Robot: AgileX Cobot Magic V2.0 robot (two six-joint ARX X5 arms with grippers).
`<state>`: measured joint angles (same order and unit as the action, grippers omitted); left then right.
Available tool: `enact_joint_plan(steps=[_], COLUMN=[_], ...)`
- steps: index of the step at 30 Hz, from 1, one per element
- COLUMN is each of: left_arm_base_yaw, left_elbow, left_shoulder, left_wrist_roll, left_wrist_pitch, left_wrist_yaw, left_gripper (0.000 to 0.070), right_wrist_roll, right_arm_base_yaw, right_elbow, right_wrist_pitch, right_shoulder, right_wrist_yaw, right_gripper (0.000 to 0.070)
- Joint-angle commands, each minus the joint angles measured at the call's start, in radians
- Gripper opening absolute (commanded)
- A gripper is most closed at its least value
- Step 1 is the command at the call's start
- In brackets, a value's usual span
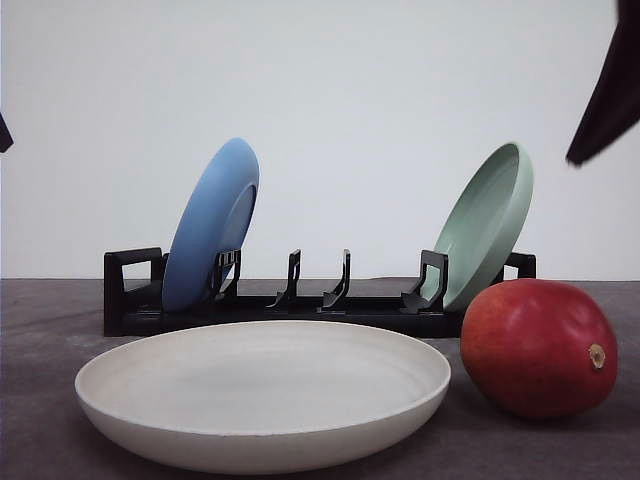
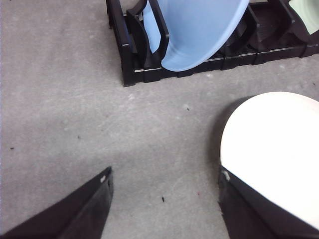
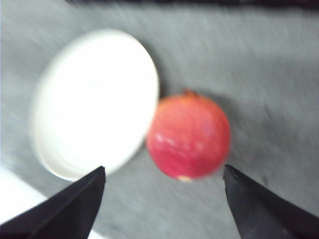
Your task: Place pomegranate in white plate
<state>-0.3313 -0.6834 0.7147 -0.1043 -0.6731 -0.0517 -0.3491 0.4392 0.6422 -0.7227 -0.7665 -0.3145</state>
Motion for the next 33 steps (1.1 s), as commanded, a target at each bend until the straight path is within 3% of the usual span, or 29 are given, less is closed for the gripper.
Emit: enact_joint_plan(steps=[1,7,16,27,33], left_arm_base_yaw=[-0.002,-0.002,-0.002,-0.002,-0.002], left_elbow=[-0.012,-0.012,-0.011,-0.011,-0.011], left_shoulder=[0.005,0.005,0.005,0.005,0.005], left_wrist_roll=[0.010,0.010,0.010,0.010,0.010], left_wrist_pitch=[0.010,0.010,0.015,0.014,0.015], left_wrist_yaw=[-0.002,-0.002,-0.002,-0.002,-0.002], left_gripper=[0.0394,0.0393,0.0393,0.0393,0.0393], right_wrist_roll=[-0.018,-0.025,-0.013,-0.003,-0.003], right_arm_base_yaw=[0.031,0.098,0.136,0.136,0.136], right_elbow=[0.047,0.168,0.220,0.220,0.220], right_wrist_pitch=[-0.015,-0.081,-0.020,0.030,0.028], right_shoulder=[-0.054,-0.242,-0.483,-0.641,-0.658], right_wrist_yaw=[0.049,0.162,0.203,0.170,0.157], right_gripper=[0.0475,0.0508,0.0634,0.0632,0.0528])
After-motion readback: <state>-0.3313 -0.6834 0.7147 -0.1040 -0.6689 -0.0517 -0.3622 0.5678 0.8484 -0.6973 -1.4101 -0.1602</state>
